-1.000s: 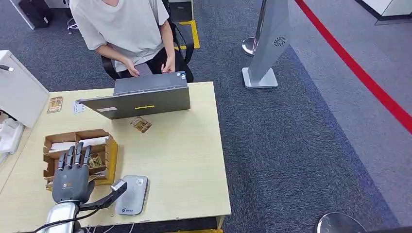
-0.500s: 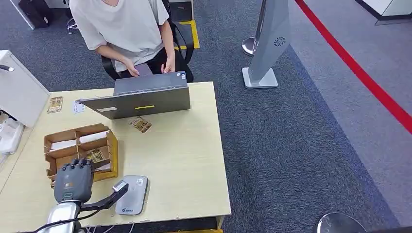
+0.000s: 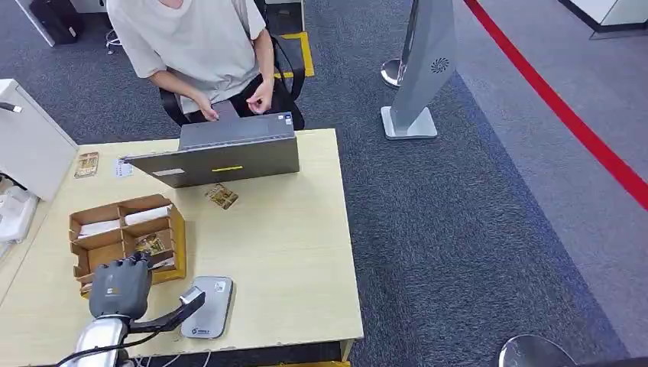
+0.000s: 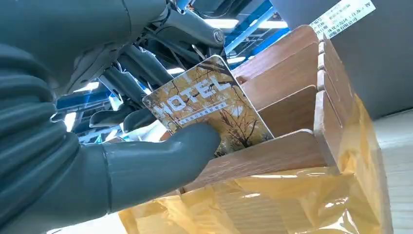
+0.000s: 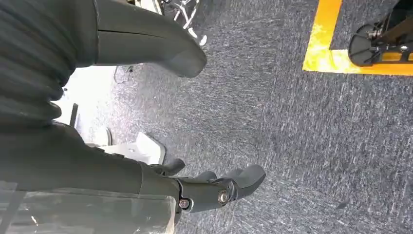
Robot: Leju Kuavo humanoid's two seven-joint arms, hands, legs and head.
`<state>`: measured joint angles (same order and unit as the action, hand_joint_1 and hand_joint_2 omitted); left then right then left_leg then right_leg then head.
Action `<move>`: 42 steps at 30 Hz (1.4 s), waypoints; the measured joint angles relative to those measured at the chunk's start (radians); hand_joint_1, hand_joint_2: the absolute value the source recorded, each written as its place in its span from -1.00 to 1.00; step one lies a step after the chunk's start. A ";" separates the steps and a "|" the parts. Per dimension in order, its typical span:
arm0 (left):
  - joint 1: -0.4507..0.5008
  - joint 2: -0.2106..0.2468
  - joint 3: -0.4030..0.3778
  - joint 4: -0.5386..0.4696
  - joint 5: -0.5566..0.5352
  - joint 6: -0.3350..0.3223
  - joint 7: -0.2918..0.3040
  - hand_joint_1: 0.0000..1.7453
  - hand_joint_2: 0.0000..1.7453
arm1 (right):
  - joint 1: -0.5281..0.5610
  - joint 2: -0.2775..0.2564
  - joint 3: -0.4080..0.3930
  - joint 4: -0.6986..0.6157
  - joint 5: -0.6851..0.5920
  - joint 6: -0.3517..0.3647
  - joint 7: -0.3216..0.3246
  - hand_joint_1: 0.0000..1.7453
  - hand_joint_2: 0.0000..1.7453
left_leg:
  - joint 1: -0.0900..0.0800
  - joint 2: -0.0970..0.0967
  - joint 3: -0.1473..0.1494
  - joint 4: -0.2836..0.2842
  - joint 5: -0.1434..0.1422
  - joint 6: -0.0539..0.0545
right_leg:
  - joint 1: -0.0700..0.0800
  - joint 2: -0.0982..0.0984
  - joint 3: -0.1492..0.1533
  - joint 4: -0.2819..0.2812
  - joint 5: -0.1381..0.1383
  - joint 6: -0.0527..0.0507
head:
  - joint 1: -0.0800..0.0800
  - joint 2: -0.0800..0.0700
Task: Pass the card to the sensor for recognition and then transmit it.
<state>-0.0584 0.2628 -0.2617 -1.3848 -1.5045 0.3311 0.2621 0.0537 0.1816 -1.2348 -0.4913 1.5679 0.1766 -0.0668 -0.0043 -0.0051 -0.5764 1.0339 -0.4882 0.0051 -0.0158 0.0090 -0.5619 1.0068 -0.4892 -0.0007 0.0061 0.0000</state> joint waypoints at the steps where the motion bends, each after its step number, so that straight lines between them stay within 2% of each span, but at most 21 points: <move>1: -0.001 -0.001 0.000 0.000 0.000 -0.003 0.004 1.00 1.00 | 0.000 0.000 0.000 -0.002 0.000 0.001 0.001 -1.00 1.00 | 0.000 0.000 0.000 0.000 0.000 0.000 | 0.000 0.000 0.000 0.000 0.000 0.000 | 0.000 0.000; 6: -0.028 0.001 0.000 -0.011 0.000 -0.002 0.018 1.00 1.00 | 0.000 0.000 0.000 -0.005 0.000 -0.002 0.003 -1.00 1.00 | 0.000 0.000 0.000 0.000 0.000 0.000 | 0.000 0.000 0.000 0.000 0.000 0.000 | 0.000 0.000; 11: -0.123 0.018 0.000 -0.055 0.000 -0.047 0.013 1.00 1.00 | -0.003 -0.008 0.010 0.010 0.000 -0.035 0.000 -1.00 1.00 | 0.000 -0.001 0.000 0.000 0.001 0.000 | 0.000 -0.001 0.000 0.000 0.001 0.000 | 0.000 0.000; 16: -0.210 0.039 0.000 -0.084 0.000 -0.053 0.015 1.00 1.00 | -0.012 -0.025 0.019 0.046 0.000 -0.065 0.000 -1.00 1.00 | 0.000 0.000 0.000 0.000 0.002 0.000 | 0.000 0.000 0.000 0.000 0.002 -0.001 | 0.000 0.000; 23: -0.402 0.075 0.002 -0.111 0.000 -0.156 -0.033 1.00 1.00 | -0.032 -0.064 0.046 0.139 0.000 -0.109 0.004 -1.00 1.00 | 0.000 -0.001 -0.001 0.000 0.002 -0.001 | 0.000 0.000 0.000 0.001 0.003 -0.001 | 0.000 0.000; 26: -0.462 0.092 0.006 -0.111 0.000 -0.170 -0.037 1.00 1.00 | -0.034 -0.075 0.053 0.165 0.000 -0.116 0.008 -1.00 1.00 | 0.000 -0.001 0.000 0.000 0.002 -0.001 | 0.000 0.000 0.000 0.001 0.003 -0.001 | 0.000 0.000; 32: -0.510 0.117 0.008 -0.111 0.000 -0.171 -0.034 1.00 1.00 | -0.038 -0.084 0.065 0.197 0.000 -0.118 0.010 -1.00 1.00 | 0.000 0.000 -0.001 0.000 0.002 -0.001 | 0.000 0.000 -0.001 0.001 0.003 -0.001 | 0.000 0.000; 42: -0.518 0.130 0.008 -0.111 0.000 -0.171 -0.033 1.00 1.00 | -0.039 -0.087 0.068 0.220 0.000 -0.118 0.019 -1.00 1.00 | 0.000 0.000 -0.001 0.000 0.002 -0.001 | 0.000 0.000 -0.001 0.001 0.003 -0.001 | 0.000 0.000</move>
<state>-0.5767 0.3925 -0.2541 -1.4961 -1.5045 0.1602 0.2293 0.0143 0.0942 -1.1670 -0.2716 1.5682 0.0584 -0.0473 -0.0042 -0.0053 -0.5771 1.0343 -0.4859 0.0043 -0.0158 0.0092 -0.5628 1.0074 -0.4865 -0.0017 0.0057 -0.0004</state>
